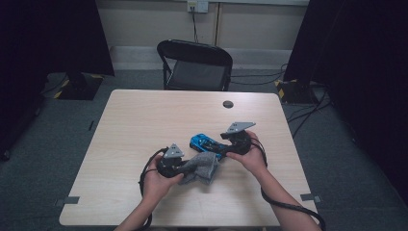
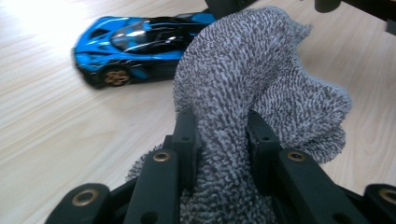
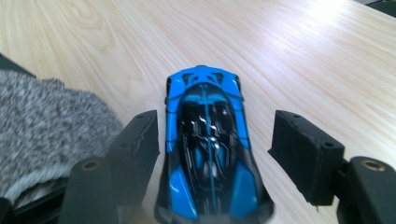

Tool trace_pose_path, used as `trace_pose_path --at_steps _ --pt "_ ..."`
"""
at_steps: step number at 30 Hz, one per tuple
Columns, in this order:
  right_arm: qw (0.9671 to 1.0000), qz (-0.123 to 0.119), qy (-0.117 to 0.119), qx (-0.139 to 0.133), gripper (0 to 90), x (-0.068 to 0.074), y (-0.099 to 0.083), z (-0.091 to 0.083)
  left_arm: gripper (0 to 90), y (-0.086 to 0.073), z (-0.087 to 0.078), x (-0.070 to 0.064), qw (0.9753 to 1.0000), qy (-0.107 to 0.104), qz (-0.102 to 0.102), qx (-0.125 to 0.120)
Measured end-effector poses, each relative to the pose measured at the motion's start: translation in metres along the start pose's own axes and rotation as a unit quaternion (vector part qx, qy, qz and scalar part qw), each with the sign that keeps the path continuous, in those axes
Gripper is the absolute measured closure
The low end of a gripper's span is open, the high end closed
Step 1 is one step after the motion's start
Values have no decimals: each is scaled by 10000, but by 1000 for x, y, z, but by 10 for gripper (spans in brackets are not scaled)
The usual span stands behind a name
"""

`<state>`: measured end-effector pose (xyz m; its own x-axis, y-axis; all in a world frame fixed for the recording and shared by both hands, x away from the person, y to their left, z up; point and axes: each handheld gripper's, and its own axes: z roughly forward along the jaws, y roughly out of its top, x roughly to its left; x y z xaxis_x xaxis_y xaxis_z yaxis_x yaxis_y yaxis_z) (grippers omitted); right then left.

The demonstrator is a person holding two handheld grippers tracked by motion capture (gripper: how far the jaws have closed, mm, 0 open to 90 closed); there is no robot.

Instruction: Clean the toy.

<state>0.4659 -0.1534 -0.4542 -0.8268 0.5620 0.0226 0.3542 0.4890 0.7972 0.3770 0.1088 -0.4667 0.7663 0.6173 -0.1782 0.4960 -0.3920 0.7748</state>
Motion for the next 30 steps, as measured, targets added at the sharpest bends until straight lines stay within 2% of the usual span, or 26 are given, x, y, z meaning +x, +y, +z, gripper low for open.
trace_pose_path --at_steps 10,21,24,25,30 --pt "9998 177 -28 -71 313 -7 -15 -18 696 11 27 -21 9993 -316 197 32" --pt "9995 253 -50 -157 315 -7 -27 -41 687 20 56 -42 9964 -678 472 199" --pt "9995 256 -72 -156 317 -6 -30 -48 676 20 60 -47 9955 -734 546 235" --pt "9995 263 -68 -162 318 -6 -31 -49 666 21 63 -49 9945 -789 640 243" --pt "9994 296 -49 -178 319 -2 -37 -58 629 23 65 -50 9933 -867 702 309"
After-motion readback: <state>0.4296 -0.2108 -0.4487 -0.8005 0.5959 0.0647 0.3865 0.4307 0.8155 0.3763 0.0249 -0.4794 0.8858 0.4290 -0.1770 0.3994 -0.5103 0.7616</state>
